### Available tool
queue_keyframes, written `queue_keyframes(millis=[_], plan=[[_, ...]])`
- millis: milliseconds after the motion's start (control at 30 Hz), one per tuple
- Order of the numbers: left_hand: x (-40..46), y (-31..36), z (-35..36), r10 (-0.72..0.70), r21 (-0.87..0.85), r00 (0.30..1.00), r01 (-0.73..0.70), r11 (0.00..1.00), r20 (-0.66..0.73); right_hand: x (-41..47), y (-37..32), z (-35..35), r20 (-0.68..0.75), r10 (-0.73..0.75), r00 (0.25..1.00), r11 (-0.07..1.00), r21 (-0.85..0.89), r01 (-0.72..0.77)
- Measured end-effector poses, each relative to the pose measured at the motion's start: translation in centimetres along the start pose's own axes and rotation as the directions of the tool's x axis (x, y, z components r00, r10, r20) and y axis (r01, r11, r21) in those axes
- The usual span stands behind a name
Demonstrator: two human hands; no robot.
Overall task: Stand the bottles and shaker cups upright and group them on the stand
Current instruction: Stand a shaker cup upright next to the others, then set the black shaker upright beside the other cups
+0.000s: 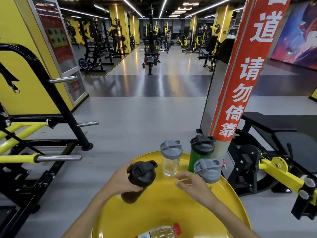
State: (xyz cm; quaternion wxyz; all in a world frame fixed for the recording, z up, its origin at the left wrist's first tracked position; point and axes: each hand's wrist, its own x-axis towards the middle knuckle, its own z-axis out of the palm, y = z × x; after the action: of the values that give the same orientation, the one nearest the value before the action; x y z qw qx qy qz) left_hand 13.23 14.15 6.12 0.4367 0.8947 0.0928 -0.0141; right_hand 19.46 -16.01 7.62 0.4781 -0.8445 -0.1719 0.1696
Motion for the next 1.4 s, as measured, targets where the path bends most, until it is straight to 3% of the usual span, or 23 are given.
queue_keyframes(millis=[267, 833, 1267, 1400], plan=[[5.1, 0.2, -2.5, -0.059, -0.318, 0.998, 0.05, 0.947, -0.02, 1.2, -1.4, 0.3, 0.007, -0.034, 0.999, 0.999, 0.039, 0.033], [7.6, -3.7, 0.5, -0.058, -0.443, 0.971, 0.158, 0.883, 0.231, 1.7, 1.1, 0.8, 0.036, -0.046, 0.998, 0.999, 0.003, 0.046], [3.6, -3.5, -0.2, -0.068, -0.432, 0.983, 0.138, 0.891, 0.173, 0.5, 1.0, 1.7, 0.075, -0.057, 0.996, 0.998, -0.009, 0.058], [1.2, -3.4, 0.3, -0.113, -0.448, 0.994, 0.101, 0.888, 0.0, -0.8, 1.0, 2.4, 0.099, -0.056, 0.993, 0.998, -0.019, 0.058]])
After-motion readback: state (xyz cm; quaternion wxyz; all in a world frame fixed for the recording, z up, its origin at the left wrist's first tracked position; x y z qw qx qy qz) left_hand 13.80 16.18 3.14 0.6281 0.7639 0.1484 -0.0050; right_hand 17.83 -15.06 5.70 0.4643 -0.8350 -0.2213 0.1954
